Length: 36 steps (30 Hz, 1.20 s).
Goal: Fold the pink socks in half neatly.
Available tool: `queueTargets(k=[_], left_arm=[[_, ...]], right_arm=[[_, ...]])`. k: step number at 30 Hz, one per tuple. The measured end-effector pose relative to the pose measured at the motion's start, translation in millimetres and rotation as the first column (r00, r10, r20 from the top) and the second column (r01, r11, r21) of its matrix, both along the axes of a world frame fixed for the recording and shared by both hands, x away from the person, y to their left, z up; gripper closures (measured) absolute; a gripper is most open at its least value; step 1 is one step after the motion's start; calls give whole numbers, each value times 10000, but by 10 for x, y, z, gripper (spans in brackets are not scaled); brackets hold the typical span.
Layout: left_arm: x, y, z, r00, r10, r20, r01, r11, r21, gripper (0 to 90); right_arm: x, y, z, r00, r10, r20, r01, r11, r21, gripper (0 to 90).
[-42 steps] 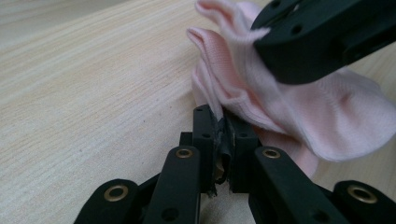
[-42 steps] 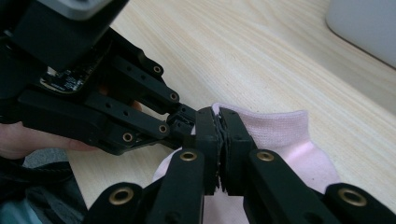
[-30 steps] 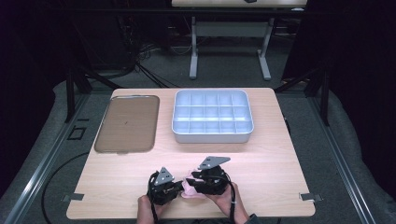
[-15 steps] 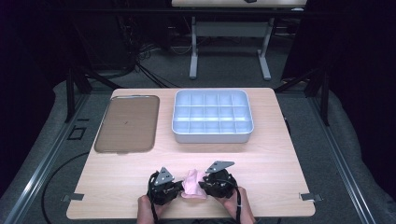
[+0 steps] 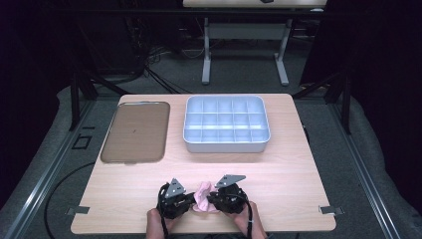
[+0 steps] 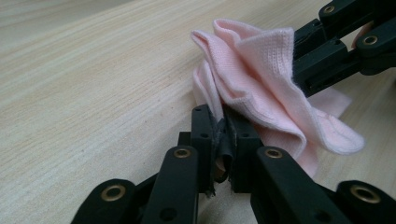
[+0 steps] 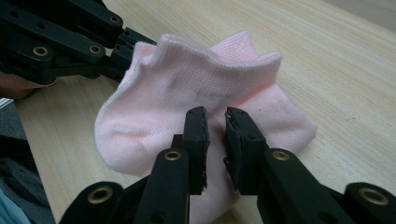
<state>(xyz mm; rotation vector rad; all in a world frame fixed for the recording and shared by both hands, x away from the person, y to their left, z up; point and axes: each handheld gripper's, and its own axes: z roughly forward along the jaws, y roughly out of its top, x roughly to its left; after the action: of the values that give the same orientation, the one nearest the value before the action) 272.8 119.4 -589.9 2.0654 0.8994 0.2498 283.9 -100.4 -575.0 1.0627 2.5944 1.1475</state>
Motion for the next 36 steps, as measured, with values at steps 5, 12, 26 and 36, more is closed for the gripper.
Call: queueTargets(k=[5, 12, 26, 36], left_arm=[[21, 38, 11, 9994, 300, -175, -304, 9993, -215, 625], [-66, 167, 302, 9957, 727, 576, -682, 9947, -771, 499], [-221, -222, 544, 9838, -1145, 1379, 1192, 9925, -256, 722], [-34, -274, 283, 9948, -713, 724, 655, 9947, 792, 884]], right_arm=[[-2, -5, -8, 10000, 58, 29, -58, 10000, 34, 775], [-9, 9, 1, 9998, 161, 74, -160, 9998, -97, 742], [-15, 2, -4, 9998, -104, 187, 109, 9995, -301, 883], [-26, 7, -12, 9995, -158, 290, 165, 9996, -241, 884]])
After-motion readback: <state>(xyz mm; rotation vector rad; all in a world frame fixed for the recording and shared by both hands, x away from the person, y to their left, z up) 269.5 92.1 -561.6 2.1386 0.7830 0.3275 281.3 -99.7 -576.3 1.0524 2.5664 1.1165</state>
